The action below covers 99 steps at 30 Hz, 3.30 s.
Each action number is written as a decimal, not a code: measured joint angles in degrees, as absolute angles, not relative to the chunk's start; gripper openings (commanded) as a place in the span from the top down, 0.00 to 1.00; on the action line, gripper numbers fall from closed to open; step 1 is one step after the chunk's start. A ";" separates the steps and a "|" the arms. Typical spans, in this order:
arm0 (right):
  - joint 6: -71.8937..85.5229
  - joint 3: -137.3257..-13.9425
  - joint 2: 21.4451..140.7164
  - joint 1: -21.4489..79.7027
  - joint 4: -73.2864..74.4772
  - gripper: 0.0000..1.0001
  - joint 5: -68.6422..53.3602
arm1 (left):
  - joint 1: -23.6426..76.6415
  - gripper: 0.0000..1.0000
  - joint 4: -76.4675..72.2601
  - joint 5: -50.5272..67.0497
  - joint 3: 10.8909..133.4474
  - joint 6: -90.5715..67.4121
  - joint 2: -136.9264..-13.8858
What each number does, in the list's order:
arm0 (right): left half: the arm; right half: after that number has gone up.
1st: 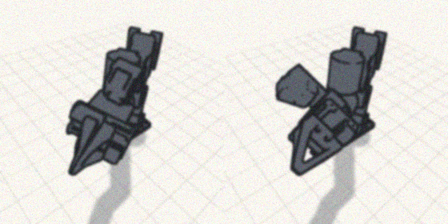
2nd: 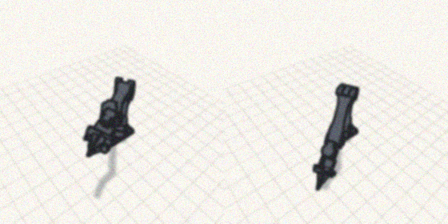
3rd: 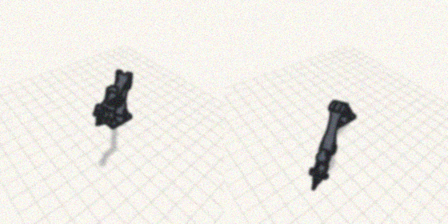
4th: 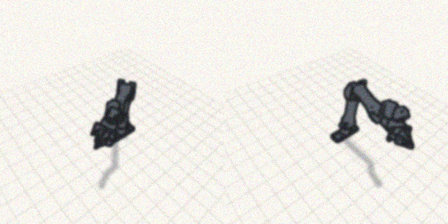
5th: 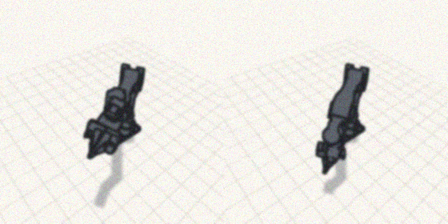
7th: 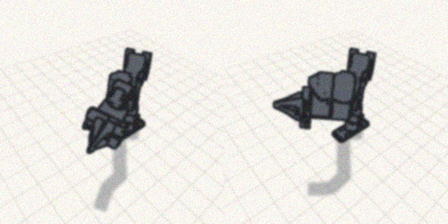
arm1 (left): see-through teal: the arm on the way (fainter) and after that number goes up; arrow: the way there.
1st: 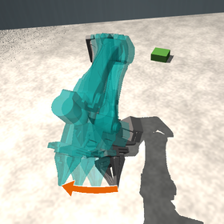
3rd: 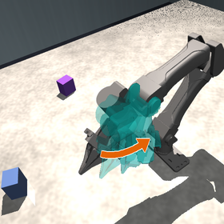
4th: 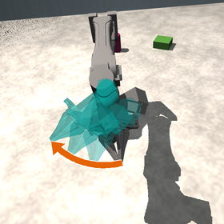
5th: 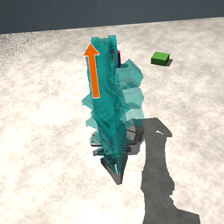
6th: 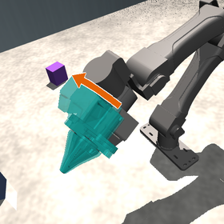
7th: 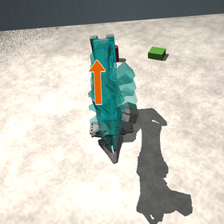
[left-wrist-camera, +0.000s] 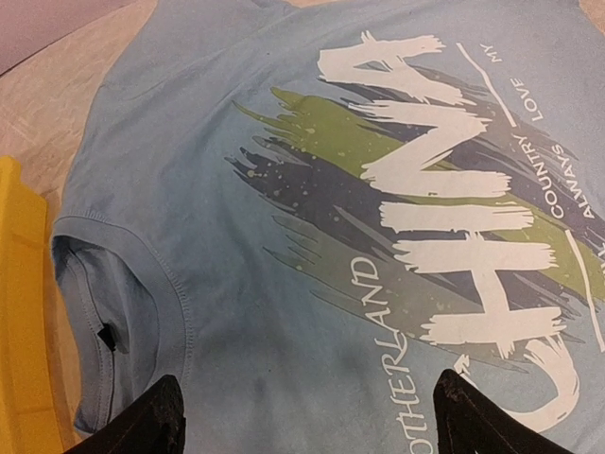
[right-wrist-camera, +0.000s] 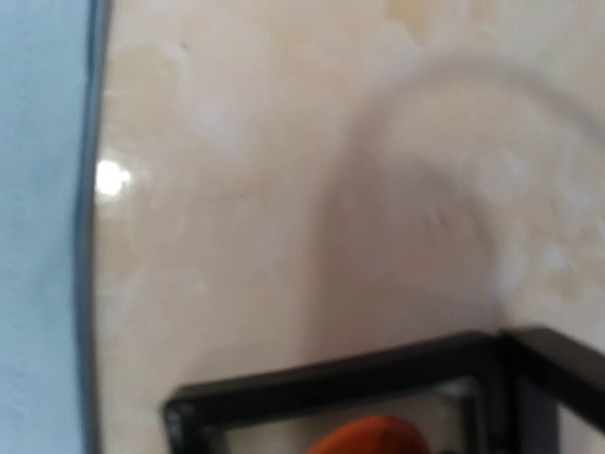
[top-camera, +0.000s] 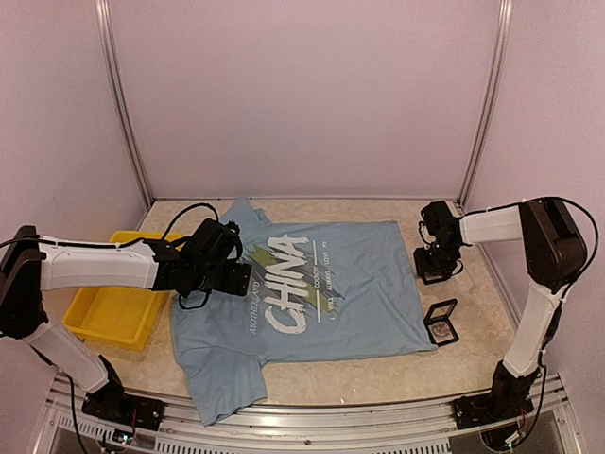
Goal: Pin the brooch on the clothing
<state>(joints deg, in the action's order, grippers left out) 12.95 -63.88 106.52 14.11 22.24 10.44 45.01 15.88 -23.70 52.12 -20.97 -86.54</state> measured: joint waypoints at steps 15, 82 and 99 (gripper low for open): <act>11.35 -63.92 105.97 14.11 21.10 0.67 8.95 | 45.01 0.14 15.97 -22.52 52.95 -20.95 -88.58; 10.11 -60.34 102.74 11.75 18.90 0.74 4.43 | 44.91 0.14 17.47 -21.87 52.97 -19.16 -88.66; 9.98 -60.58 102.32 11.88 21.43 0.96 5.80 | 44.91 0.14 17.45 -21.87 52.97 -19.05 -88.66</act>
<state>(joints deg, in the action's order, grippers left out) 9.98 -60.58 102.32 11.88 21.43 5.80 44.91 17.45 -21.87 52.97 -19.05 -88.66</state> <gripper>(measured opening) 0.073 0.862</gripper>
